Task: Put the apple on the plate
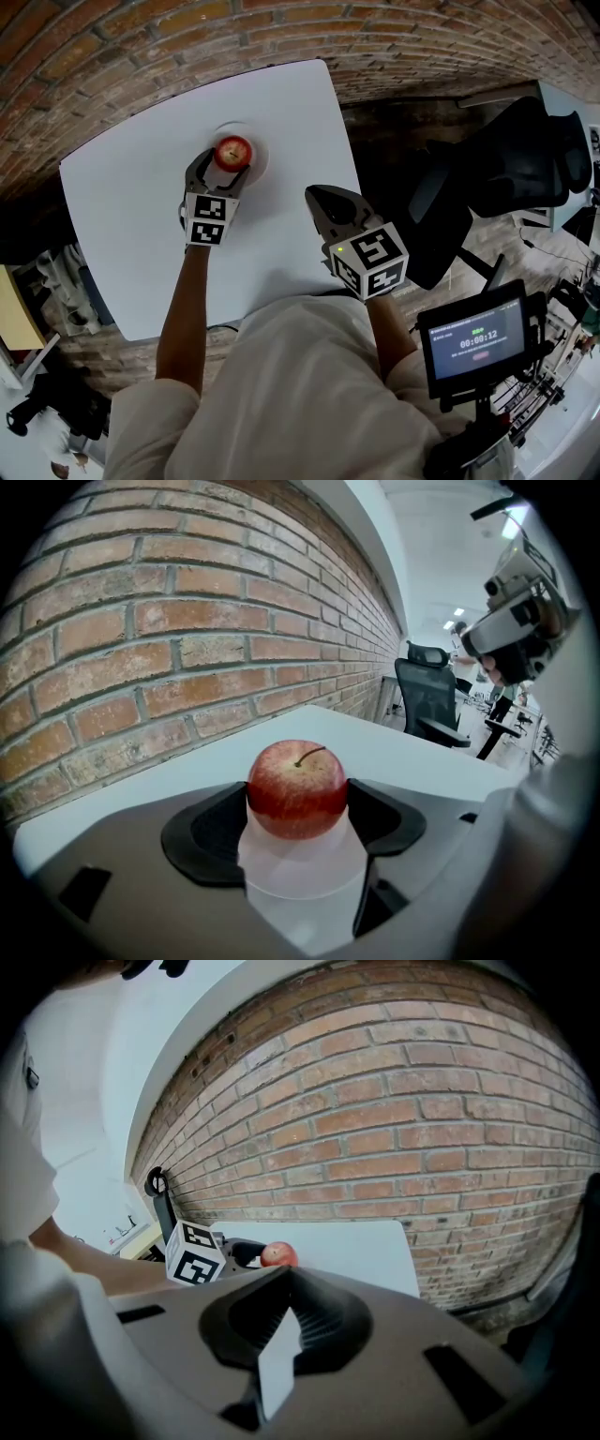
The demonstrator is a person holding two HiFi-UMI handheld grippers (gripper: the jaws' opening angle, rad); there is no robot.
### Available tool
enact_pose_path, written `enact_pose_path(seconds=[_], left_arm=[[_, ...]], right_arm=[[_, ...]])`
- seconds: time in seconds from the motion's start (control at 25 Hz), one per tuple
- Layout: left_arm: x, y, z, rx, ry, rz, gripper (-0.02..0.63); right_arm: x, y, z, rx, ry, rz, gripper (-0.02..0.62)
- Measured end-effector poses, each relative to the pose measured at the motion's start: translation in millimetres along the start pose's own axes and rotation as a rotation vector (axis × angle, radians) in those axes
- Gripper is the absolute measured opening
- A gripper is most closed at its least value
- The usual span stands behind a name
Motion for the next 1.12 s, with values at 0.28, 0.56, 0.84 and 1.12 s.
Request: enact_pose_path(seconds=[0.28,0.56,0.84,1.12], left_arm=[[-4,1,1,-0.006,-0.034,-0.017,0.341],[-7,0,2,-0.021,-0.081,-0.03,0.341],[-5,-4,7,-0.02,-0.102,-0.048,0.342],[-1,-15,5,-0.004,-0.107,-0.061,0.341]], right_arm=[[-2,-1,-2,0.0,0.0,-0.004,0.005],[-3,-1,-2,-0.002,-0.001,-0.001,0.005],[0,0,1,0.005,-0.007,-0.004,0.005],[2,-8,5,0.007,-0.017,-0.014,0.005]])
Point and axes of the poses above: the fingertips, and each gripper's own axes: y forward along the fingers, z to its left, x out of its top, the point moved 6 cm from there along -y, backward along the fingers, and after that the axes turned 3 degrees about -y, right-handed, at the moved point
